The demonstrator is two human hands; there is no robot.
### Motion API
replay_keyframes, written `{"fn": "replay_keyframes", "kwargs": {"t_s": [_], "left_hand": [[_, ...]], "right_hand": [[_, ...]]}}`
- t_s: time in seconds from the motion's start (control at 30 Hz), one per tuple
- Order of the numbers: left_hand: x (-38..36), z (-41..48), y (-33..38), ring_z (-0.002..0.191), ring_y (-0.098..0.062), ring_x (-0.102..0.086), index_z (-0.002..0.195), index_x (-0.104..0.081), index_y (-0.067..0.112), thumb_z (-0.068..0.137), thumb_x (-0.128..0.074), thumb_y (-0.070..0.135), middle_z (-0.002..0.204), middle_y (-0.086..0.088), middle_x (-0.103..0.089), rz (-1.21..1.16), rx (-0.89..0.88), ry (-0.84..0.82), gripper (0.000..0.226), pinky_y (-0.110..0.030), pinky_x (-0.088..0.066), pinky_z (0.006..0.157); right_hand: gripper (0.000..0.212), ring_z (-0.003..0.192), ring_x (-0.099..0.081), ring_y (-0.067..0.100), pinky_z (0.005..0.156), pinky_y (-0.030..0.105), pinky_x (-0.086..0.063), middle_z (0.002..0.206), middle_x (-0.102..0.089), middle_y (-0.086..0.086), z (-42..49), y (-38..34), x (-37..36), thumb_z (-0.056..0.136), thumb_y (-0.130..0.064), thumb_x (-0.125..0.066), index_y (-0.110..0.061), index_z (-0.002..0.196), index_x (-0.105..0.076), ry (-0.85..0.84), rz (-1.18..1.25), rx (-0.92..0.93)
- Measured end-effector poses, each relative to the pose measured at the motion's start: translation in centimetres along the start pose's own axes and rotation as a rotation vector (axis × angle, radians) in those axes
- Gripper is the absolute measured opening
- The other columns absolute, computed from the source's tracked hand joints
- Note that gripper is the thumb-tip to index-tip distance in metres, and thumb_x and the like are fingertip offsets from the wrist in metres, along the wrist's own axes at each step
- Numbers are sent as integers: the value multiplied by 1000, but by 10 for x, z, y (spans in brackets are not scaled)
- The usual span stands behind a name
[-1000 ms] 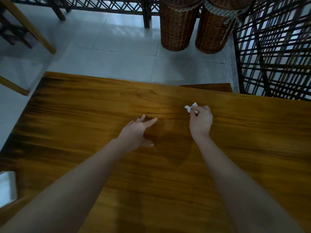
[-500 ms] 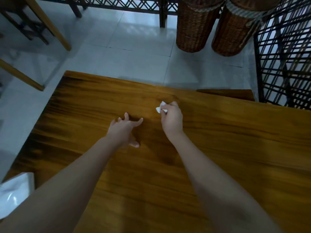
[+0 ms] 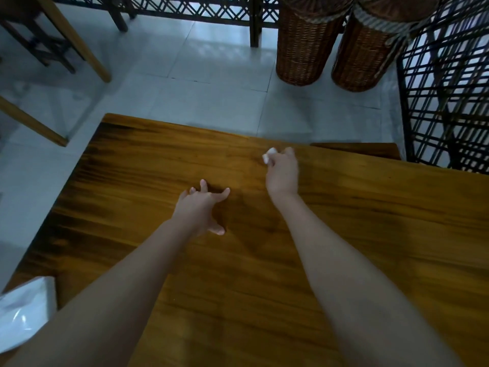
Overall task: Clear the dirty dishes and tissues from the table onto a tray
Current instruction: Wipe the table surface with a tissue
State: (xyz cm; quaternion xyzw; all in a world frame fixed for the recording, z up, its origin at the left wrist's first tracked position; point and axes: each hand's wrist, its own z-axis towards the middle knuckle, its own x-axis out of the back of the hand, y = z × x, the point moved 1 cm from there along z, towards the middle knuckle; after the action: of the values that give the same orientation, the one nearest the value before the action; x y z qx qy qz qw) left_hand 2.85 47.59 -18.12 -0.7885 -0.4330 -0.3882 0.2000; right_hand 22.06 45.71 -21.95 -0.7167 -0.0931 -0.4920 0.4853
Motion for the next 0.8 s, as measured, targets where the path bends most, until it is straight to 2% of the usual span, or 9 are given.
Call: {"fn": "replay_keyframes", "kwargs": {"t_s": [0.07, 0.13, 0.2, 0.23, 0.33, 0.47, 0.6, 0.7, 0.8], "left_hand": [[-2, 2, 0, 144, -42, -13, 150, -7, 43, 72, -78, 46, 158, -21, 1, 16, 5, 11, 105, -49, -14, 117], [-3, 4, -1, 143, -42, -14, 150, -7, 43, 72, -78, 47, 158, -21, 0, 30, 11, 20, 105, -49, -15, 116], [-4, 4, -2, 143, -42, -15, 149, -6, 44, 72, -77, 48, 158, -20, 0, 33, 16, 27, 105, -50, -16, 116], [-5, 3, -2, 143, -42, -14, 149, -6, 44, 72, -77, 48, 158, -20, 1, 27, 13, 26, 105, -50, -16, 116], [-6, 2, -2, 144, -42, -13, 149, -6, 44, 72, -78, 46, 158, -20, 2, 4, 13, 19, 106, -50, -17, 116], [-2, 1, 2, 144, -41, -12, 150, -6, 43, 73, -78, 42, 158, -20, 3, 13, 33, 0, 105, -49, -17, 116], [1, -4, 7, 145, -40, -9, 151, -4, 39, 76, -77, 37, 158, -20, 5, 10, 48, -4, 104, -51, -15, 116], [2, -11, 11, 146, -38, -6, 152, -2, 37, 80, -74, 36, 159, -19, 6, 14, 62, 0, 102, -52, -13, 118], [1, -19, 24, 147, -35, -2, 153, 2, 33, 83, -72, 32, 159, -16, 9, -2, 18, 20, 101, -53, -12, 117]], "right_hand": [[23, 103, -48, 34, 85, 35, -38, 112, -50, 22, -19, -10, -13, 91, 1, -46, -1, 107, -62, -131, 9, 156], [23, 100, -46, 27, 81, 27, -36, 111, -49, 17, -34, -11, -18, 92, -2, -45, -1, 109, -61, -176, -22, 268], [23, 88, -45, 15, 71, 17, -33, 102, -48, 7, -44, 0, -14, 94, -4, -43, -4, 109, -61, -178, -41, 294], [23, 86, -45, 14, 70, 18, -35, 100, -49, 6, -48, 9, -5, 94, -3, -45, -7, 109, -63, -152, -73, 301], [22, 89, -52, 20, 78, 24, -44, 100, -53, 8, -54, 48, 31, 93, -4, -51, -7, 109, -67, -45, -63, 201], [19, 84, -55, 18, 70, 18, -38, 101, -53, 8, -55, 118, 87, 94, -7, -54, -3, 104, -69, 160, -72, -78], [23, 88, -55, 20, 72, 19, -38, 113, -54, 13, -58, 137, 103, 93, -3, -53, -2, 111, -67, 209, -72, -227], [21, 85, -53, 15, 67, 14, -38, 105, -51, 5, -76, 115, 88, 94, -4, -51, -5, 109, -66, 172, -81, -212], [22, 88, -53, 14, 70, 13, -38, 96, -45, -3, -107, 92, 69, 96, -7, -48, -6, 109, -66, 59, -66, -21]]}}
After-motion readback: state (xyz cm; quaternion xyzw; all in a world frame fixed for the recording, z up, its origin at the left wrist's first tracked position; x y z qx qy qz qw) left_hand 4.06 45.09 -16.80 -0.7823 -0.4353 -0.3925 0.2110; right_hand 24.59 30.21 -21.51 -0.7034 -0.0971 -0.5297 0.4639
